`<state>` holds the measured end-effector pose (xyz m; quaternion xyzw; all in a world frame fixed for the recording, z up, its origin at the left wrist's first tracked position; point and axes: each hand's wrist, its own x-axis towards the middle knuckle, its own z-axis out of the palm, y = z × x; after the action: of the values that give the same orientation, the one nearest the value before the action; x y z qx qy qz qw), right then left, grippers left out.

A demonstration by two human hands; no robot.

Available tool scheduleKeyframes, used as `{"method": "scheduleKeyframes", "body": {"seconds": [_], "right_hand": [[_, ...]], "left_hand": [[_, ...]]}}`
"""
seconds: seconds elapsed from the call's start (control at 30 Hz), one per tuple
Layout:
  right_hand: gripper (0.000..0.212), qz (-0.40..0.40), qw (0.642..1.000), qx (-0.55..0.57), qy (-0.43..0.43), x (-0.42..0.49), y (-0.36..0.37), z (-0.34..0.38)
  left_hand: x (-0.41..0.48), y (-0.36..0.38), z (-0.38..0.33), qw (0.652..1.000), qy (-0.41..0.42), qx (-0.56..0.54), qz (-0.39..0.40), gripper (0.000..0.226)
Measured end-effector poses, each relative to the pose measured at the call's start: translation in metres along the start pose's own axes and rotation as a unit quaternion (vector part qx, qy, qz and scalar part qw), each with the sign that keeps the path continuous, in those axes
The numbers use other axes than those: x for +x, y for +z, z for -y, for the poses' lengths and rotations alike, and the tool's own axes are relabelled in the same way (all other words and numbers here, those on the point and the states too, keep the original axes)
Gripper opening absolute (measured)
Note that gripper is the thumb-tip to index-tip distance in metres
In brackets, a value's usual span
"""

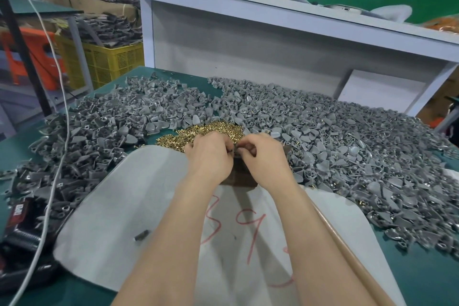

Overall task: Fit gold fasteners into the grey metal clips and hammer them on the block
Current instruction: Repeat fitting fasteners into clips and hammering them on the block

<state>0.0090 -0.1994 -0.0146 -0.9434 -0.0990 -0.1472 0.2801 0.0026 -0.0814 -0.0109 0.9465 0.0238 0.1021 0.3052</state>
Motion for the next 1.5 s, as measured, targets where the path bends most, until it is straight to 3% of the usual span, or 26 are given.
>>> {"method": "scheduleKeyframes", "body": {"seconds": [0.9,1.03,1.1,1.17,1.27,1.4,1.5], "right_hand": [[0.008,-0.009,0.999,-0.033,-0.010,-0.003,0.005,0.005],[0.025,-0.026,0.997,0.004,0.070,-0.006,-0.015,-0.003],[0.025,-0.028,0.985,-0.069,0.153,-0.013,-0.030,-0.019],[0.022,0.048,0.957,-0.169,0.229,-0.023,-0.039,-0.029],[0.024,0.125,0.944,-0.164,0.258,-0.030,-0.037,-0.033],[0.021,0.057,0.967,-0.094,0.229,-0.030,-0.047,-0.027],[0.024,-0.016,0.988,-0.063,0.141,-0.031,-0.060,-0.018]], "left_hand": [[0.002,0.001,0.003,1.000,0.008,-0.009,0.002,0.007],[0.001,0.000,0.004,1.000,0.008,-0.024,0.001,0.012],[0.002,0.001,0.004,1.000,0.007,-0.030,0.005,0.012],[0.003,0.002,0.004,0.999,0.004,-0.032,0.005,0.010],[0.003,0.003,0.005,1.000,0.006,-0.029,0.004,0.006],[0.003,0.003,0.006,1.000,0.005,-0.023,0.001,0.005],[0.003,0.003,0.006,1.000,0.002,-0.029,0.000,0.005]]}}
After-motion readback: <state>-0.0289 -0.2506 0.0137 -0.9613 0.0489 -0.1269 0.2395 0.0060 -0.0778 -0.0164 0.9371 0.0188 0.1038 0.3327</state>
